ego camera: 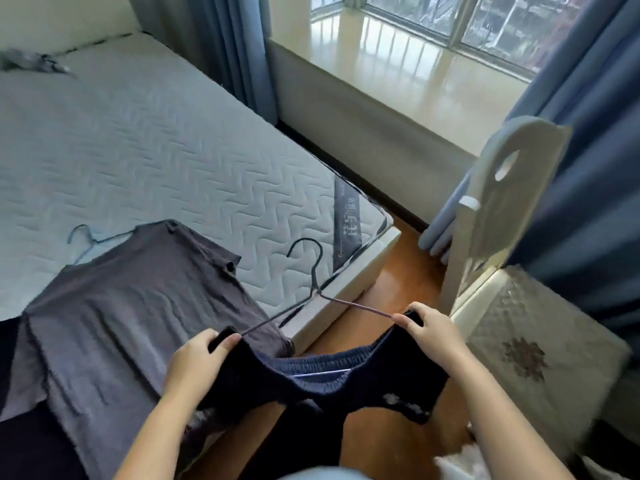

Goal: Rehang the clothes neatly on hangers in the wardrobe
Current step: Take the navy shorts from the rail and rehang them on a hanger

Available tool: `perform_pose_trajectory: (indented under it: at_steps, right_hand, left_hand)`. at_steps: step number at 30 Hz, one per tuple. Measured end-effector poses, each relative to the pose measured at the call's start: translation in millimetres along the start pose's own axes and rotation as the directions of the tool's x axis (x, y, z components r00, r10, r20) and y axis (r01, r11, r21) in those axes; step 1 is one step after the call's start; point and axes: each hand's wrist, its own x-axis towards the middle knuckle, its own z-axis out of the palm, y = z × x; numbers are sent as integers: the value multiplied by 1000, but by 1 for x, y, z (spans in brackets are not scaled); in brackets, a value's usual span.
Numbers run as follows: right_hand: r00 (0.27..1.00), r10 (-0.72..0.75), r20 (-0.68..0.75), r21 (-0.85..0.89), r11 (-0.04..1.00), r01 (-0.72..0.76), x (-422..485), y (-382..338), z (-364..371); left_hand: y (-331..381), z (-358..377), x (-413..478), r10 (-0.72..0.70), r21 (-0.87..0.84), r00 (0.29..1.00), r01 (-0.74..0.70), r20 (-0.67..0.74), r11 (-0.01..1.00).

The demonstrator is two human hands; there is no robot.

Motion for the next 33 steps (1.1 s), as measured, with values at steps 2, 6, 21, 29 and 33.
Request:
perform_pose_trajectory:
  at_steps: [2,6,21,29,33]
  right_hand:
    - [998,-19,51,-35,999,21,45,-21,-7]
    - [985,-54,164,-70,995,66,126,-55,-17]
    - [889,-133,439,-166,960,226,380,-94,-64]
    - [831,-120,543,-188,947,260,470,-119,-58]
    - [777,-165,608,-168,929,329,509,-148,-46]
  left_hand:
    - [7,-3,31,-53,4,999,53,3,999]
    - [21,-11,95,-136,-113,990,139,33,984]
    - [111,34,207,-449,-312,892,443,56,841]
    - [135,44,282,-504,-224,861,479,-71,849]
    - [117,41,329,-488,-146,870,476,-62,867]
